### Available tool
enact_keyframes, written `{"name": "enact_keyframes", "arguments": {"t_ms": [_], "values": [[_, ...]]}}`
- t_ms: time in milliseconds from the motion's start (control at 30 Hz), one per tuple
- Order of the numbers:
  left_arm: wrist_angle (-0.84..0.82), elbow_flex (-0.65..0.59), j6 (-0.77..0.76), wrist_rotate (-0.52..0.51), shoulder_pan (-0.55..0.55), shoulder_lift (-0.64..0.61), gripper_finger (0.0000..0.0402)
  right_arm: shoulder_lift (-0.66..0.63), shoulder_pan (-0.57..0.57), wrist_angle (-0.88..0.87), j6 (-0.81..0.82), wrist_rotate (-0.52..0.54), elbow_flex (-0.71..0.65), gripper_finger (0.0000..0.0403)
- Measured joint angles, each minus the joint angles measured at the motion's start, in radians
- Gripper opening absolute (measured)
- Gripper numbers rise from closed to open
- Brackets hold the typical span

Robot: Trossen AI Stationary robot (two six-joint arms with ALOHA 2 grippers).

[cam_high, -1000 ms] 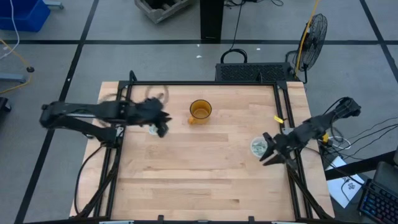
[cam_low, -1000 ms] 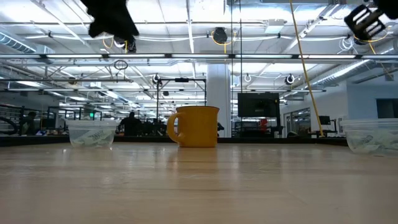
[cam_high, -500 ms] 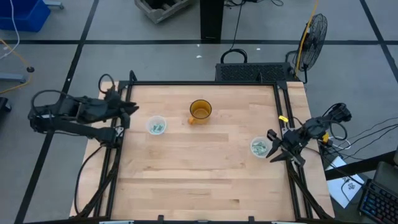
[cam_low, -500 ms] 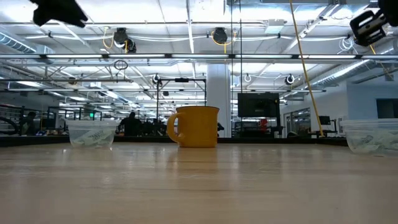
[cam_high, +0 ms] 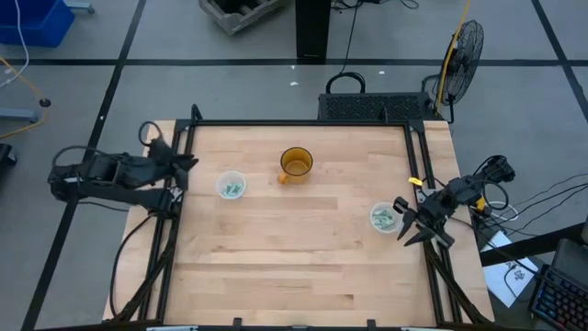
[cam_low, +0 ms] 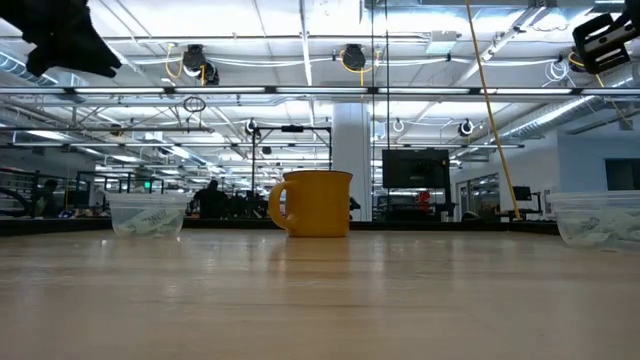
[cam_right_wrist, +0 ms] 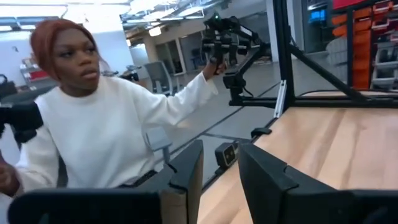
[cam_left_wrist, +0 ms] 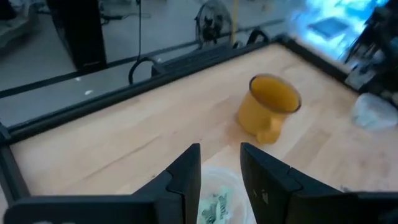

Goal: Pick and place Stevia / Truvia into bins
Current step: Return to Home Position

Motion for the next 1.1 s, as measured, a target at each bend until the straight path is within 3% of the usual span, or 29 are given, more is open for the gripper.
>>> {"name": "enact_keyframes", "arguments": {"t_ms": [267,433,567,667,933,1100], "values": [[0.035,0.004,0.092,-0.014,0.0,-0.218,0.0118,0.0,0.0,-0.029,-0.017,0.004,0.0,0.0096],[0.052,0.004,0.171,0.045,0.0,-0.353,0.0118,0.0,0.0,-0.027,-0.053,0.004,0.0,0.0093],[0.075,0.0,0.23,0.09,0.0,-0.353,0.0118,0.0,0.0,-0.027,-0.065,0.005,0.0,0.0095],[0.219,-0.051,0.348,0.175,-0.006,-0.346,0.0118,0.001,0.0,-0.022,-0.066,0.005,-0.004,0.0095],[0.589,-0.265,0.648,0.627,-0.008,-0.348,0.0118,0.001,0.0,-0.018,-0.059,0.007,-0.017,0.0096],[0.767,-0.416,0.656,0.711,-0.008,-0.348,0.0118,0.001,0.0,-0.018,-0.066,0.007,-0.017,0.0093]]}}
